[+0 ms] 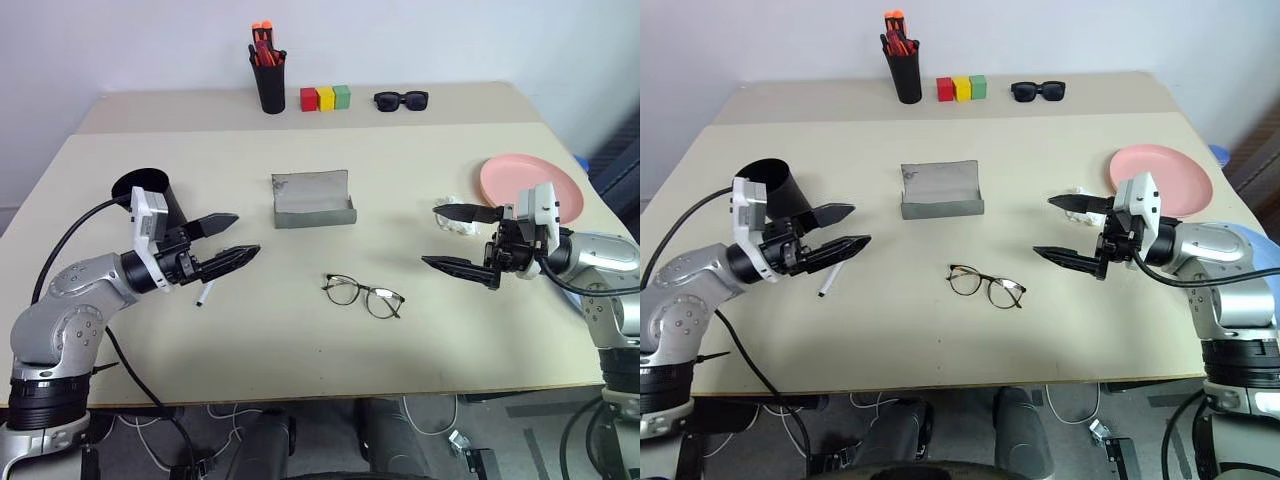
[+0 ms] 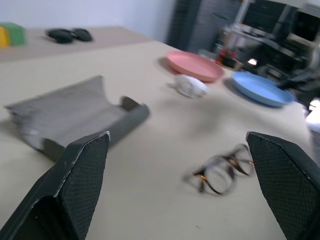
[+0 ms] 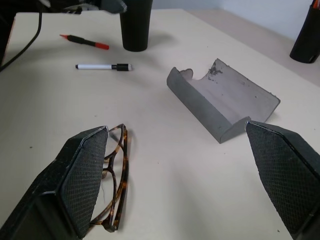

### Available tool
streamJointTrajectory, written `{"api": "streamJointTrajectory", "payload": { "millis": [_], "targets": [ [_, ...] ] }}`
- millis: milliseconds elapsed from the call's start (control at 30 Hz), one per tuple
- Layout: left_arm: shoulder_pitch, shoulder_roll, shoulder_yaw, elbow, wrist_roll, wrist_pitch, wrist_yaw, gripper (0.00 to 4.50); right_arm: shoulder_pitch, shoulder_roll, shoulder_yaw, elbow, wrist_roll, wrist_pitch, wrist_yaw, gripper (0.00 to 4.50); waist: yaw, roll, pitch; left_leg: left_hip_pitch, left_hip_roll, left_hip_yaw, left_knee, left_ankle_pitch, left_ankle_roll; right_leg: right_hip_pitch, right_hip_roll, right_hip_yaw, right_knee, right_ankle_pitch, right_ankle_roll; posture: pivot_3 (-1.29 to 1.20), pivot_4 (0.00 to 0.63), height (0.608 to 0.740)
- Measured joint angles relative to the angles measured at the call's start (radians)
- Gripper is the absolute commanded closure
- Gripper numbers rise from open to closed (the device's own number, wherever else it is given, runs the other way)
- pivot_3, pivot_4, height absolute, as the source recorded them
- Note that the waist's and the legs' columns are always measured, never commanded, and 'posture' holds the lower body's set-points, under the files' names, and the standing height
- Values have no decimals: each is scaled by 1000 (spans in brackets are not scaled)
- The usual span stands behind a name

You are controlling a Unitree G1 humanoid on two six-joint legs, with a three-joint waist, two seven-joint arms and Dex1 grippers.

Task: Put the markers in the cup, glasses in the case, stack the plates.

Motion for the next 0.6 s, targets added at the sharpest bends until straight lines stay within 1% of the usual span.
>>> {"api": "streamJointTrajectory", "payload": {
  "millis": [67,200,300,433,533,600],
  "targets": [
    [-6,0,0,6,-1,10,10,0,0,-1,0,0,-1,2,-1,24,0,0,0,0,0,0,0,0,0,0,0,0,0,0,0,0,150,740],
    [-51,8,1,43,-53,115,29,0,0,-1,0,-14,-3,11,-12,24,-2,0,0,0,0,0,0,0,0,0,0,0,0,0,0,0,150,740],
    [-60,20,1,52,-56,115,6,0,2,-1,-1,-38,-2,24,-25,24,-3,0,0,0,0,0,0,0,0,0,0,0,0,0,0,0,150,740],
    [-49,58,1,79,-53,102,-55,0,20,-1,-1,-63,-2,34,-43,24,-3,0,0,0,0,0,0,0,0,0,0,0,0,0,0,0,150,740],
    [-36,62,1,79,-54,102,-79,0,22,1,-1,-74,-2,35,-55,24,-2,0,0,0,0,0,0,0,0,0,0,0,0,0,0,0,150,740],
    [-41,68,1,80,-75,147,-75,0,1,21,4,-76,-4,29,-71,24,-3,0,0,0,0,0,0,0,0,0,0,0,0,0,0,0,150,740]
  ]
}}
